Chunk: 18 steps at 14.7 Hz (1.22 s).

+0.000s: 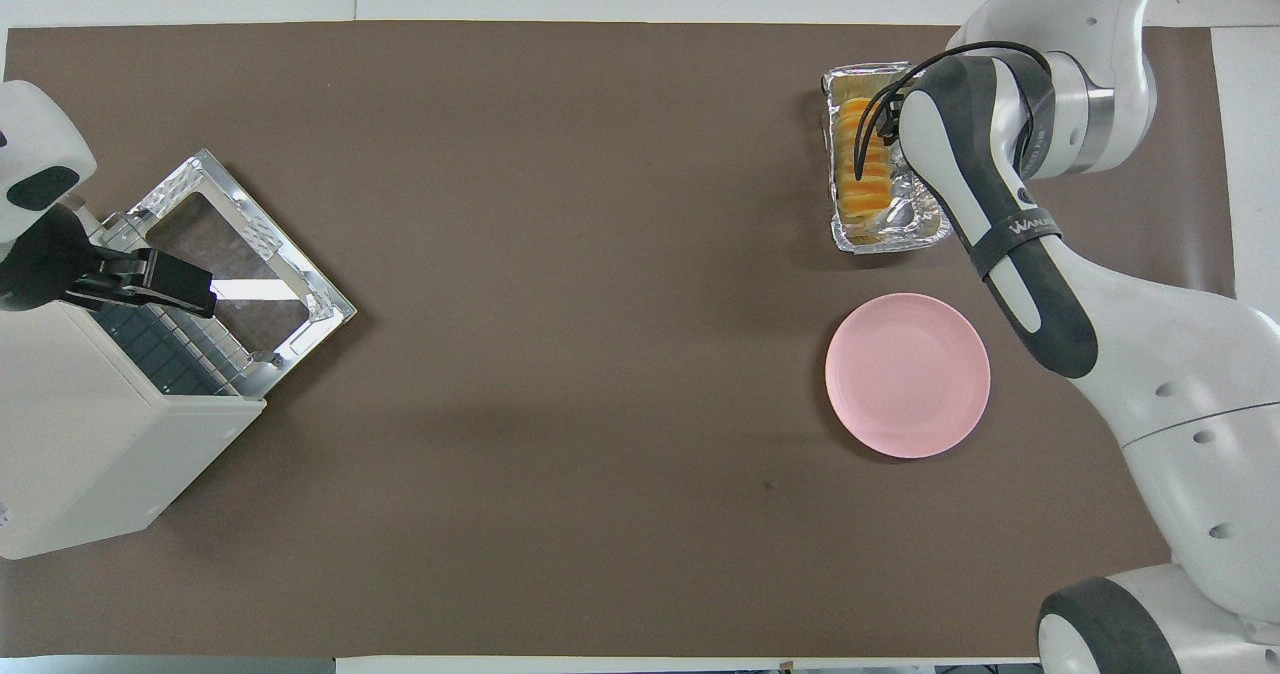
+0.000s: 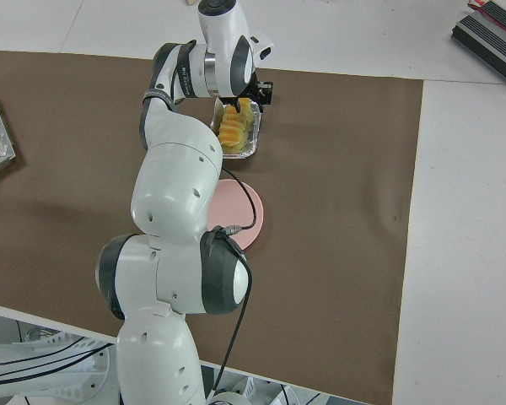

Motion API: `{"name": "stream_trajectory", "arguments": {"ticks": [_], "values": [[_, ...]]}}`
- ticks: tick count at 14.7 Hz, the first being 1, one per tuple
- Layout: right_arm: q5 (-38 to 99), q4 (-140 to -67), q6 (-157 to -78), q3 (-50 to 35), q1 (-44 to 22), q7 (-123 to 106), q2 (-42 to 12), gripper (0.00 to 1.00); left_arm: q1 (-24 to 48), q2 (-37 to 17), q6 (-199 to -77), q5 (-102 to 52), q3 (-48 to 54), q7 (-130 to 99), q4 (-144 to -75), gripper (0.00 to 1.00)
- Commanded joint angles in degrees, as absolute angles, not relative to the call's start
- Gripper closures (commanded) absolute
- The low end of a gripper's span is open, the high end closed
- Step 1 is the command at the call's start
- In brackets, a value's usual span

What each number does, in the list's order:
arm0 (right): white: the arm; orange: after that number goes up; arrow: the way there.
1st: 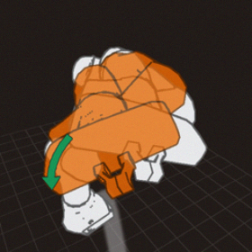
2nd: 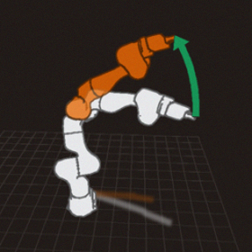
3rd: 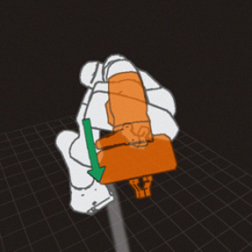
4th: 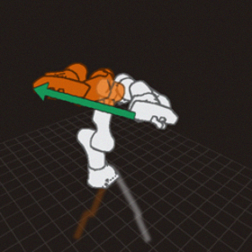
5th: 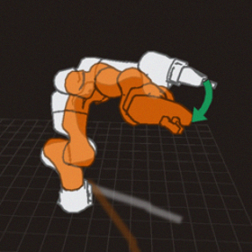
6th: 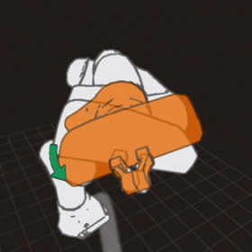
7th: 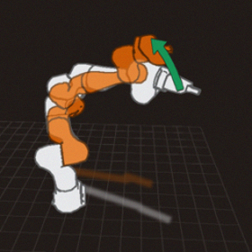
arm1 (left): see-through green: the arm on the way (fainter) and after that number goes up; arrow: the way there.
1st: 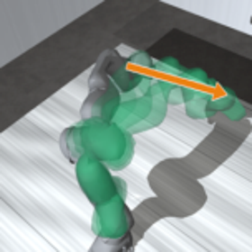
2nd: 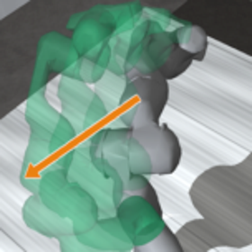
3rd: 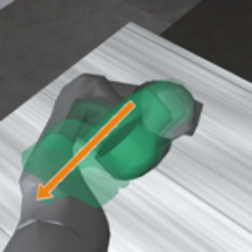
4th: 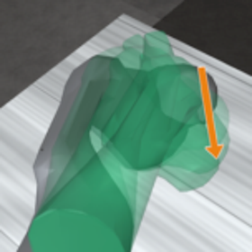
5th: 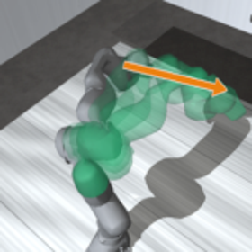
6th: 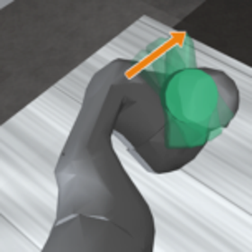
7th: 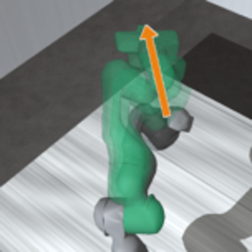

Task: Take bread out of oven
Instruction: 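Grasp the orange bread slices in the tray with the right gripper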

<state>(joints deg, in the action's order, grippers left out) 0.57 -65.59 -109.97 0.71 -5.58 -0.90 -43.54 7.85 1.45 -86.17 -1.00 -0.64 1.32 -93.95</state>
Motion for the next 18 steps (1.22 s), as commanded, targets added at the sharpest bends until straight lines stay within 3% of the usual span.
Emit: {"name": "stream_trajectory", "arguments": {"ticks": [1, 5, 12, 13, 14, 15, 18], "values": [[-0.61, -68.73, -110.83, 0.61, -7.11, -1.50, -41.92, 0.14, 7.74, 2.55, -86.92, -1.66, -0.62, 2.11, -94.92, 0.00], [-1.49, -69.34, -112.40, 0.62, -7.82, 0.09, -41.92, 0.18, 7.82, 2.46, -87.89, -2.11, -0.70, 2.11, -95.01, 0.00], [-1.41, -76.81, -121.38, 0.70, -8.35, 0.88, -40.61, 0.26, 8.00, 2.46, -88.07, -2.02, -0.70, 1.85, -95.10, 0.00], [-1.41, -76.82, -121.38, 0.70, -8.35, 0.88, -40.61, 0.37, 8.00, 2.46, -88.07, -2.02, -0.70, 1.76, -95.10, 0.00], [-1.41, -76.82, -121.38, 0.70, -8.26, 0.79, -40.61, 0.57, 8.00, 2.46, -88.07, -2.02, -0.70, 1.76, -95.10, 0.00], [-1.32, -76.90, -121.29, 0.62, -8.26, 0.79, -40.52, 1.00, 8.00, 2.55, -88.07, -2.02, -0.70, 1.76, -95.18, 0.00], [-1.32, -76.73, -120.77, 0.62, -8.09, 0.62, -40.43, 1.00, 8.00, 2.55, -88.07, -2.02, -0.70, 1.67, -95.19, 0.00]]}}
